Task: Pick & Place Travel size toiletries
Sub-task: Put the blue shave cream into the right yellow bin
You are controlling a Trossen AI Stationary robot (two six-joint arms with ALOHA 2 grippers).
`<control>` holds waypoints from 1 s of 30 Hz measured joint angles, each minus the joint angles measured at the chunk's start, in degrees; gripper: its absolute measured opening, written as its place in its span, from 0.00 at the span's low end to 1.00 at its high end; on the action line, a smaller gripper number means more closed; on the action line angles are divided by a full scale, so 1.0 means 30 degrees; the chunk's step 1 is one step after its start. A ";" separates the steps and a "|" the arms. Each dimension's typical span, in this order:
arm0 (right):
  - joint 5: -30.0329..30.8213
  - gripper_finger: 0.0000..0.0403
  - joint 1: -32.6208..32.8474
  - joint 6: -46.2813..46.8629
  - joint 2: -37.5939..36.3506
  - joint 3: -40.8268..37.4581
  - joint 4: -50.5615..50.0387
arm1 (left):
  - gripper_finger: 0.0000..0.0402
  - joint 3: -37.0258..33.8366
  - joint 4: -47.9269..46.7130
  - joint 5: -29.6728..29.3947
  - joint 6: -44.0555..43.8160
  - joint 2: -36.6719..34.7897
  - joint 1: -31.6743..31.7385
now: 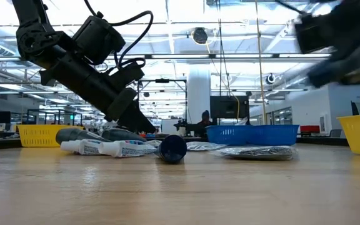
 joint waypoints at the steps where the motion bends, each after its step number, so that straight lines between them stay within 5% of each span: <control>1: 0.0139 0.23 0.0583 0.1596 -0.0741 0.0000 -0.0880 | 0.06 0.0000 0.0014 0.0000 -0.0007 0.0000 0.0000; 6: 0.1671 0.23 0.3084 0.7657 -0.2979 0.0000 -0.5572 | 0.06 0.0000 0.0021 0.0000 -0.0018 0.0000 0.0000; 12: 0.3912 0.23 0.4300 1.0771 -0.3126 -0.0015 -1.0399 | 0.06 0.0004 0.0021 0.0004 -0.0021 0.0000 0.0000; 19: 0.6189 0.23 0.4305 1.0359 -0.2345 -0.0072 -1.0543 | 0.06 0.0000 0.0028 0.0001 -0.0043 0.0000 0.0000; 30: 0.5523 0.32 0.4305 1.0390 -0.0376 -0.1785 -0.7972 | 0.06 0.0000 0.0035 0.0005 -0.0086 0.0000 0.0000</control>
